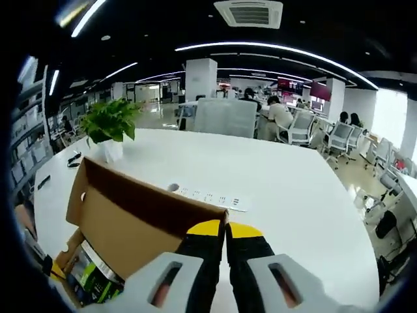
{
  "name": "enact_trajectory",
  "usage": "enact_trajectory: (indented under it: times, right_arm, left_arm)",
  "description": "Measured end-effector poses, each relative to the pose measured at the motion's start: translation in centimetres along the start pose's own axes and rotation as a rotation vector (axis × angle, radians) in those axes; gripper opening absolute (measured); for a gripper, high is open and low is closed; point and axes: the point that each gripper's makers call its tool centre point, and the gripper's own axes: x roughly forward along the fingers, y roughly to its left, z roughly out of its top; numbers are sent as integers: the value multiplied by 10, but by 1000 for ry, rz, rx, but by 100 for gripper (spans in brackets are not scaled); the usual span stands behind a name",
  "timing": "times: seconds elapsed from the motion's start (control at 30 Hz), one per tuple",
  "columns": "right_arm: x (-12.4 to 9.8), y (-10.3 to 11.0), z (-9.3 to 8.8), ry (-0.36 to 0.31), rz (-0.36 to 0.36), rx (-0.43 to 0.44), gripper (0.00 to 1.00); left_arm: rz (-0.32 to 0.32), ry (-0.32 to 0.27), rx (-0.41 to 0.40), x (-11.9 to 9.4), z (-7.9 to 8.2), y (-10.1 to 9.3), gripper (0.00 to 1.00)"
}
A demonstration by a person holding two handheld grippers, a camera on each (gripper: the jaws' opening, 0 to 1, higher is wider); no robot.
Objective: Operate the shoe box by opening the lid, removing the specified soft item, and placing it in the target area until the item is outside and the box remains undamaged.
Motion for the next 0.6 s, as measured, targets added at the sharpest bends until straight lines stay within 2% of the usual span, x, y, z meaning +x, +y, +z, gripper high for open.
enact_trajectory:
  times: [0.1,0.27,0.6]
  right_arm:
    - [5,-3,-3,11,25,64,0]
    - [13,-4,-10,20,13,62,0]
    - [30,-11,-9,73,-11,62,0]
  left_arm:
    - [-1,-3,-1,0,0,0,2]
    - [2,-2,0,0,1,0,2]
    - [17,4,8,0,1,-1,2]
